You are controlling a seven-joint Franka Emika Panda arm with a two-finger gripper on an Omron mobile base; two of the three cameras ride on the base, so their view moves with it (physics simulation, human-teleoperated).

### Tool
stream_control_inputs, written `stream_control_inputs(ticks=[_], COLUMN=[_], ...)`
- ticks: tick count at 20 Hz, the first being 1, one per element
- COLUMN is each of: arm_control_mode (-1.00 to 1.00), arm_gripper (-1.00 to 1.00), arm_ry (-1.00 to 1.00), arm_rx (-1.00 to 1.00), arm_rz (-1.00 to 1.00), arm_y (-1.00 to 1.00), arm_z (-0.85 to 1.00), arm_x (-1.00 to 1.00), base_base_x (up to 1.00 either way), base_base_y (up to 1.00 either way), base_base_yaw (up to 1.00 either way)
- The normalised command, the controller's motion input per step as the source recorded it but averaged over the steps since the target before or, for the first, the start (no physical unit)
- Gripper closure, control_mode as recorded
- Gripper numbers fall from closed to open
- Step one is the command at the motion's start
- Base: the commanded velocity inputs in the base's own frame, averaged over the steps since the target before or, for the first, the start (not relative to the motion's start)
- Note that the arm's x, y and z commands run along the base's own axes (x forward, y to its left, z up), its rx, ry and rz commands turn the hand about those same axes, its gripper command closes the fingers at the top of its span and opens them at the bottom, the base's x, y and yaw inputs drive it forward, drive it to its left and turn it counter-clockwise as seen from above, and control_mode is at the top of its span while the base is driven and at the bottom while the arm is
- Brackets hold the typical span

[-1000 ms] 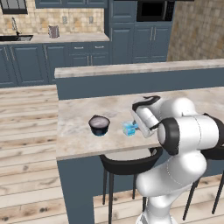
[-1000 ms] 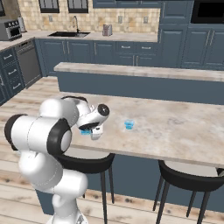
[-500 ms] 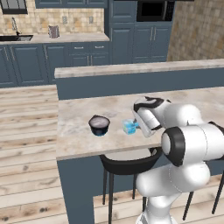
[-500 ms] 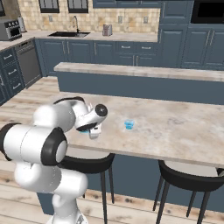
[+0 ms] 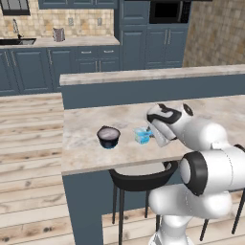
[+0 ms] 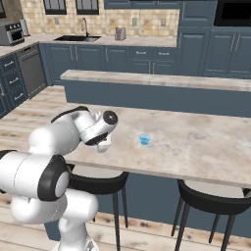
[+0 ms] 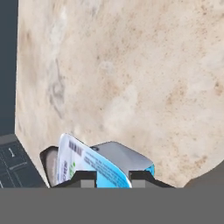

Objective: Stack the yogurt containers by placing the smaller containers on top of the larger containers.

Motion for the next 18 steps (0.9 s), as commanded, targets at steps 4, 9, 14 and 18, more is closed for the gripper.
stream_control_inputs(ticks=[4, 9, 14, 18], arm_control_mode=[-1.0, -1.0, -1.0, -1.0], arm_gripper=[1.0, 1.0, 1.0, 1.0], arm_ry=[0.07, 0.07, 0.03, 0.01], arm_rx=[-0.01, -0.03, 0.0, 0.0], arm_rz=[0.0, 0.0, 0.01, 0.0], arm_y=[0.08, 0.18, 0.17, 0.31], arm_z=[0.4, 0.36, 0.34, 0.27], arm_x=[-0.13, -0.09, -0.07, -0.01], base_base_x=[0.0, 0.0, 0.0, 0.0], base_base_y=[0.0, 0.0, 0.0, 0.0], base_base_yaw=[0.0, 0.0, 0.0, 0.0])
